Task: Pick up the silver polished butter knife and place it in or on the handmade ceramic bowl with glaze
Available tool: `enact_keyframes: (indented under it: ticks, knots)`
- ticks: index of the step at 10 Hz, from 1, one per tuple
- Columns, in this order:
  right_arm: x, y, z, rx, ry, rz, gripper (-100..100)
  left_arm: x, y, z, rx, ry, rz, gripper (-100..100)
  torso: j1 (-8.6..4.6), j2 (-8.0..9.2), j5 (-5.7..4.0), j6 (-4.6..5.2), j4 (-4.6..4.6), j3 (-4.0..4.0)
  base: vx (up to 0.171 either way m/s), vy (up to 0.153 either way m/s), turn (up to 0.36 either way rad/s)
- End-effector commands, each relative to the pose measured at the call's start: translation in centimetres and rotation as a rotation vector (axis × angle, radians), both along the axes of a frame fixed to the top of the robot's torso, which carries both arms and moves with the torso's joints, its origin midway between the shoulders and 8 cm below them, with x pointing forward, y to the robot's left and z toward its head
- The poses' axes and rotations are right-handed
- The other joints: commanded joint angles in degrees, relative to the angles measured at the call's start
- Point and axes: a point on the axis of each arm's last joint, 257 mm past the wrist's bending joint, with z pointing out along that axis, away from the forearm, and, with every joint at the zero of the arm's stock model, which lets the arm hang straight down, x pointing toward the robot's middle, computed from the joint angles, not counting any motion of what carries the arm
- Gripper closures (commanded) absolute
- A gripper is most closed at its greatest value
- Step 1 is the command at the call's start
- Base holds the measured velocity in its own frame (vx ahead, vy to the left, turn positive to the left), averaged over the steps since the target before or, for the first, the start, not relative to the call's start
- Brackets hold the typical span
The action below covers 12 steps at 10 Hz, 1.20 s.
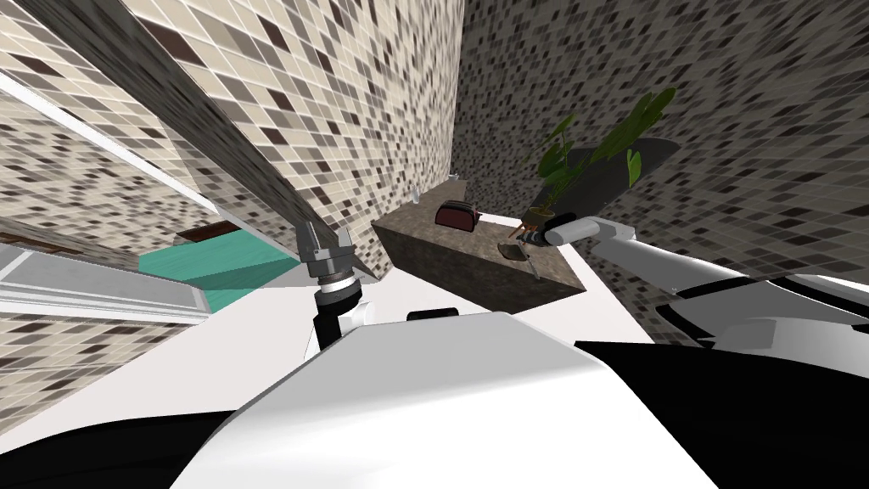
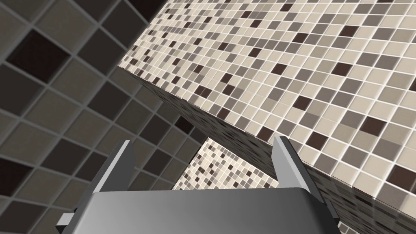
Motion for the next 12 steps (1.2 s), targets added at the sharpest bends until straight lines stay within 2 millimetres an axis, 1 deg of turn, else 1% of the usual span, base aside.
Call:
enact_keyframes:
  ticks: [1, 2, 4, 6, 7, 12]
  knots:
    - [1.0, 1.0, -0.1, 0.026, 0.007, 0.019, -100, 0.0, 0.0, 0.0, 0.000, 0.000, 0.000, 0, 0.00, 0.00, 0.00, 0.00, 0.00, 0.00, -0.011, 0.014, -0.084]
    - [1.8, 1.4, 1.0, 0.015, -0.009, 0.040, -100, 0.0, 0.0, 0.0, 0.000, 0.000, 0.000, 0, 0.03, 0.01, 0.02, -0.04, 0.00, 0.01, -0.007, 0.008, 0.015]
    - [1.8, 1.4, 1.0, -0.014, 0.009, 0.076, -100, 0.0, 0.0, 0.0, 0.000, 0.000, 0.000, 0, 0.00, -0.02, 0.02, -0.04, 0.00, -0.01, -0.001, 0.000, 0.009]
    - [1.8, 1.4, 1.0, -0.013, 0.009, 0.075, -100, 0.0, 0.0, 0.0, 0.000, 0.000, 0.000, 0, -0.02, -0.02, 0.01, -0.03, 0.00, -0.01, 0.000, 0.000, 0.000]
    - [1.8, 1.4, 1.0, -0.015, 0.010, 0.077, 0, 0.0, 0.0, 0.0, 0.000, 0.000, 0.000, 0, -0.02, -0.02, 0.01, -0.03, 0.00, -0.01, 0.000, 0.000, 0.000]
    - [1.8, 1.4, 1.0, -0.015, 0.010, 0.077, 0, 0.0, 0.0, 0.0, 0.000, 0.000, 0.000, 0, -0.02, -0.02, 0.01, -0.03, 0.00, -0.01, 0.000, 0.000, 0.000]
